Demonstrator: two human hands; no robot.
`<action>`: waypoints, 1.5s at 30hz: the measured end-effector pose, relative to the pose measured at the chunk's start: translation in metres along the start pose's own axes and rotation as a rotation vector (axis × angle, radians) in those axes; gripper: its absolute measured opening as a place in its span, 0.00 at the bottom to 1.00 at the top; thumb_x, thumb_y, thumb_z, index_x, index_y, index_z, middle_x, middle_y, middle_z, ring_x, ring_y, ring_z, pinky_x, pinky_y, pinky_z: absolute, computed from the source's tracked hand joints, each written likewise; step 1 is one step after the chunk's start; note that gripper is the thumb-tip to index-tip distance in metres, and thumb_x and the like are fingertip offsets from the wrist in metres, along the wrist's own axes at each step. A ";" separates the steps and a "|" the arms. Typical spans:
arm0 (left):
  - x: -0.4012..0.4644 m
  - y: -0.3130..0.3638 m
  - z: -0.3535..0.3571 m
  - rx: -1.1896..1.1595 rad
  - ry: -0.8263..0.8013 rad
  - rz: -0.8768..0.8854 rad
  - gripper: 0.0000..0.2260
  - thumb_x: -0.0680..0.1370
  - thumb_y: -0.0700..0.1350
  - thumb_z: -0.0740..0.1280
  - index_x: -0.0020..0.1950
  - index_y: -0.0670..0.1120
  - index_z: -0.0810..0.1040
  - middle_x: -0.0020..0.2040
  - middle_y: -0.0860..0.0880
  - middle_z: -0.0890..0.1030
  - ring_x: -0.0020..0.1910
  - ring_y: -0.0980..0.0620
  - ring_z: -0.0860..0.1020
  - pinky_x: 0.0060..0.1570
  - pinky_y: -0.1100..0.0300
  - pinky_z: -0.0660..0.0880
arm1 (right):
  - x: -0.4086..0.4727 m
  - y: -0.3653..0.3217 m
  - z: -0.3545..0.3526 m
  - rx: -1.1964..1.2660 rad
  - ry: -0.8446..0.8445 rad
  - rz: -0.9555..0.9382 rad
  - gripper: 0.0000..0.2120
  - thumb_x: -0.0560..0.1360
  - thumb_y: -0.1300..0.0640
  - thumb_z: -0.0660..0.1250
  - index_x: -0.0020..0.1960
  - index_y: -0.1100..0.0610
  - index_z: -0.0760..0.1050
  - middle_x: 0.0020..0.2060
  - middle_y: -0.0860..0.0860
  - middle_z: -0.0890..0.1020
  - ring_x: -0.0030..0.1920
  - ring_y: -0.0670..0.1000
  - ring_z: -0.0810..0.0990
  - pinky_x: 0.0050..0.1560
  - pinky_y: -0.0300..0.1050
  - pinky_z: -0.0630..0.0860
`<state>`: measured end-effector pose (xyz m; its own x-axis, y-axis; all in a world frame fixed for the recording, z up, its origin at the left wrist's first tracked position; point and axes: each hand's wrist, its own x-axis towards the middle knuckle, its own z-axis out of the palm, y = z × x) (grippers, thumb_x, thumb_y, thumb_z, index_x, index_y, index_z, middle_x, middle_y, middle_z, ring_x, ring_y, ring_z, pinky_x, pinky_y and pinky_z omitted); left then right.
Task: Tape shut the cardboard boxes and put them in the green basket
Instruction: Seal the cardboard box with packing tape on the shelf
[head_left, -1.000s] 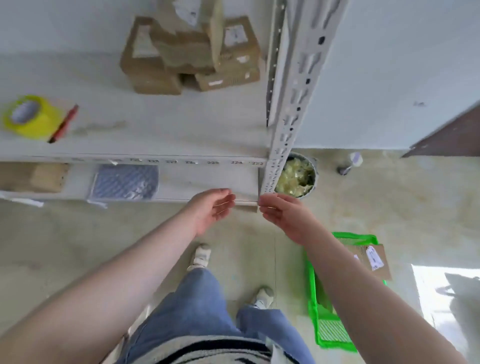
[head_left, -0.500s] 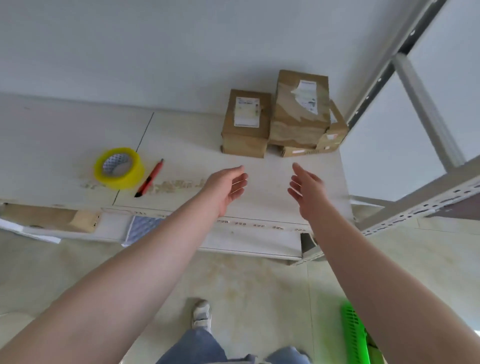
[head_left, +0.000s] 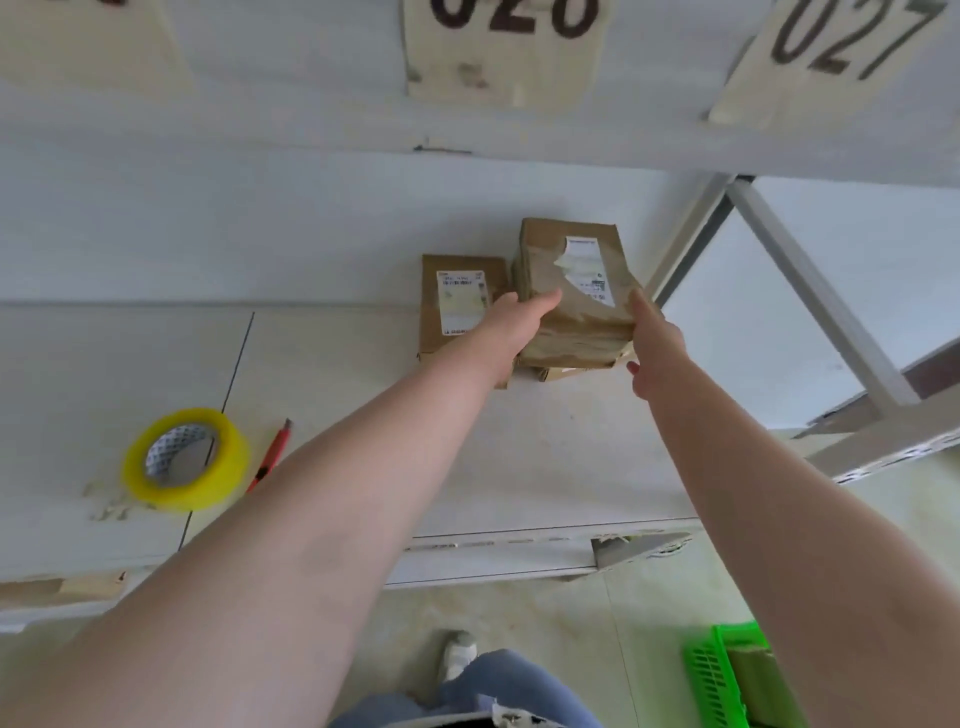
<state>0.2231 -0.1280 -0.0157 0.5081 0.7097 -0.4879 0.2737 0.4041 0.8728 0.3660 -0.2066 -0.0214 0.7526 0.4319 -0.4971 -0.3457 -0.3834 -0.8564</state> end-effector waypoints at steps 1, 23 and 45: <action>0.004 0.001 0.001 0.019 -0.021 -0.023 0.37 0.77 0.62 0.66 0.79 0.47 0.57 0.78 0.47 0.61 0.76 0.44 0.61 0.71 0.48 0.58 | 0.003 0.001 0.003 -0.008 0.009 0.009 0.29 0.72 0.35 0.67 0.66 0.51 0.71 0.45 0.45 0.73 0.46 0.50 0.72 0.44 0.46 0.69; -0.062 -0.069 -0.170 -0.648 0.078 0.076 0.31 0.71 0.64 0.64 0.66 0.45 0.76 0.60 0.44 0.82 0.58 0.46 0.82 0.54 0.49 0.80 | -0.115 0.030 0.109 0.097 -0.339 -0.351 0.20 0.76 0.43 0.67 0.65 0.50 0.75 0.55 0.45 0.80 0.59 0.48 0.77 0.59 0.42 0.72; -0.146 -0.117 -0.581 -0.374 0.074 -0.028 0.34 0.71 0.69 0.59 0.67 0.48 0.76 0.61 0.46 0.82 0.60 0.48 0.80 0.57 0.51 0.76 | -0.310 0.139 0.447 -0.171 -0.516 -0.282 0.35 0.74 0.44 0.70 0.77 0.49 0.61 0.70 0.49 0.67 0.70 0.50 0.68 0.66 0.48 0.70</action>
<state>-0.3575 0.0569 -0.0531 0.4408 0.7298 -0.5226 -0.0376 0.5967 0.8016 -0.1664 -0.0287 -0.0488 0.4185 0.8592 -0.2942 -0.0455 -0.3037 -0.9517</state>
